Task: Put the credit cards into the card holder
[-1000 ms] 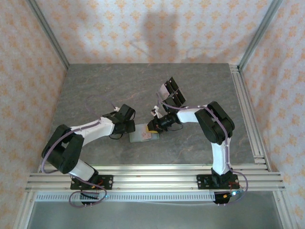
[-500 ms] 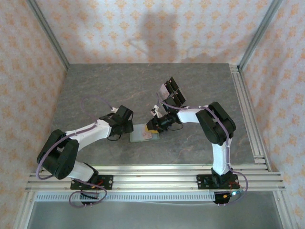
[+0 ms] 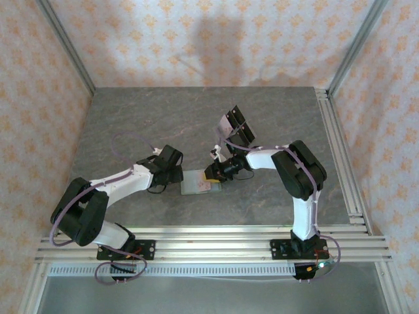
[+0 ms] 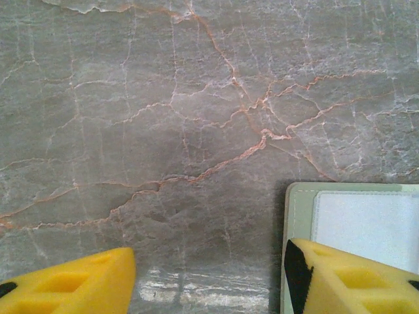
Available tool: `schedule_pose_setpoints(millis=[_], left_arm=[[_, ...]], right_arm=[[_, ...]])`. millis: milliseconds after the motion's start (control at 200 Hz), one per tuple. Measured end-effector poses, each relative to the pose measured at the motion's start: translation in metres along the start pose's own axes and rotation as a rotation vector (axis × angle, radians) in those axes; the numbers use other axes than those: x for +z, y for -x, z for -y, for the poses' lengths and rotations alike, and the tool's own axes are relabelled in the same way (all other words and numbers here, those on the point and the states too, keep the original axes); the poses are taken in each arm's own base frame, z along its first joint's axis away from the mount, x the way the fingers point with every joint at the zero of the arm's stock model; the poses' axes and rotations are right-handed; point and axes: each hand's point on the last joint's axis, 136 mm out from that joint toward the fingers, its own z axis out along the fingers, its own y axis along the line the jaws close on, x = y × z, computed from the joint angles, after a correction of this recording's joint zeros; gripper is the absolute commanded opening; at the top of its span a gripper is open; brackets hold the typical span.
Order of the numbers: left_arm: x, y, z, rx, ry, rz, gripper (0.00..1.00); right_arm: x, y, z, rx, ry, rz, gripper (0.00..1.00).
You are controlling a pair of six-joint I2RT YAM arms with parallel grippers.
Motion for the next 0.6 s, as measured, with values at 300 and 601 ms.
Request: schedule_pose_setpoints(millis=[300,601], left_arm=[[0.002,-0.009,0.000,0.016,-0.002,-0.020,0.63],[0.002,-0.010,0.002,0.022,-0.004,-0.020,0.62]], right_arm=[[-0.007,-0.004,0.001,0.005,-0.012,0.012,0.29],[-0.013,-0.008,0.005,0.020,-0.042,0.025,0.31]])
